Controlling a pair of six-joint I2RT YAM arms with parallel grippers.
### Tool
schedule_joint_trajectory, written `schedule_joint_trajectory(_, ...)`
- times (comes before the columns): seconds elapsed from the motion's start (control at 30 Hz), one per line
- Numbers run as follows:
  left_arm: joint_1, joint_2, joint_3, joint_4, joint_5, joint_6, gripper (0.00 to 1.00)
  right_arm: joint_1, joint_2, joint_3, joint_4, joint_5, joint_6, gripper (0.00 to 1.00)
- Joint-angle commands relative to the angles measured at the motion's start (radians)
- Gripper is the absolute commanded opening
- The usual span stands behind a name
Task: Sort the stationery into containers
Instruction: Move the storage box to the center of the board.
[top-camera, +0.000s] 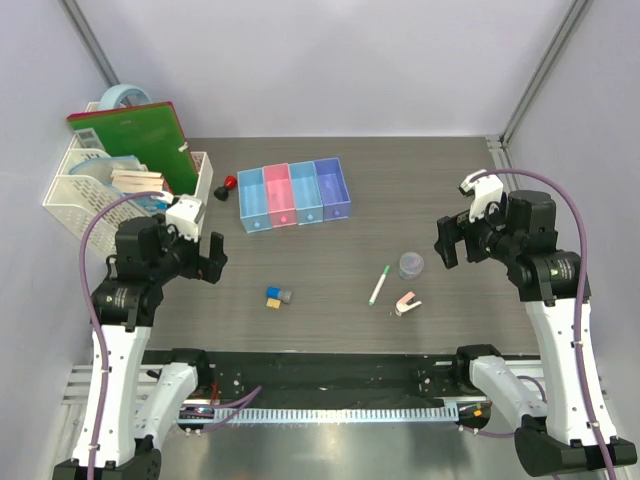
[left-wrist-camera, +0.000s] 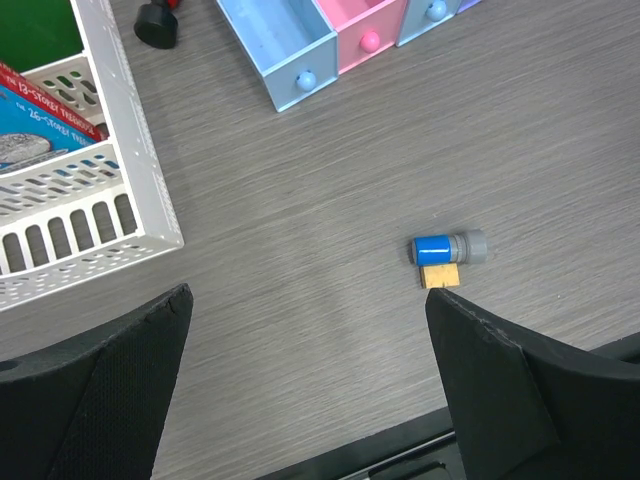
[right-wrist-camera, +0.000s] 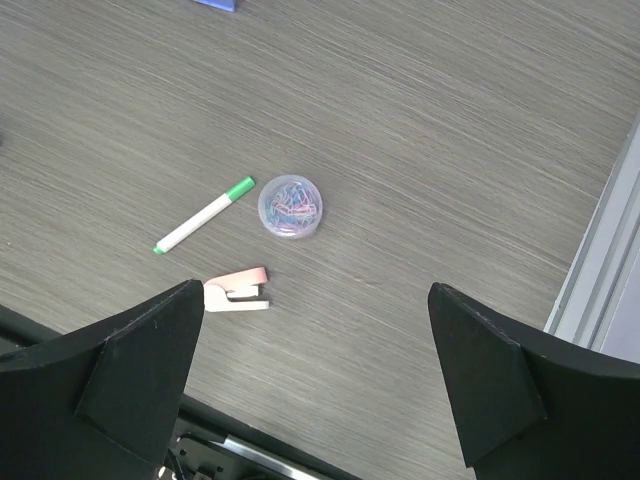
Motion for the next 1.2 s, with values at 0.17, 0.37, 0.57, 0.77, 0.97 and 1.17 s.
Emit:
schedule_joint_trajectory(0.17, 0.004, -0.003, 0.003, 0.040, 0.003, -0.005, 1.00, 0.000, -0.002, 0.012, 0.059, -0.034, 0.001, 1.00)
schedule_joint_trajectory(0.37, 0.004, -0.003, 0.000, 0.055, -0.008, 0.004, 1.00, -0.002, 0.001, 0.000, 0.073, -0.103, -0.141, 1.00)
schedule_joint_trajectory(0.57, 0.004, 0.015, -0.037, 0.130, -0.089, -0.040, 1.00, 0.000, 0.151, 0.031, 0.222, -0.054, 0.015, 0.95)
schedule_joint_trajectory(0.77, 0.003, 0.097, -0.032, 0.164, -0.144, -0.033, 1.00, 0.035, 0.493, 0.218, 0.326, -0.106, 0.194, 0.89)
schedule_joint_trajectory(0.97, 0.003, 0.115, -0.040, 0.204, -0.103, 0.001, 1.00, 0.127, 0.810, 0.507, 0.366, -0.048, 0.196, 0.89)
schedule_joint_trajectory(1.17, 0.003, 0.143, -0.022, 0.208, -0.060, 0.044, 1.00, 0.231, 1.073, 0.731, 0.395, 0.059, 0.179, 0.88)
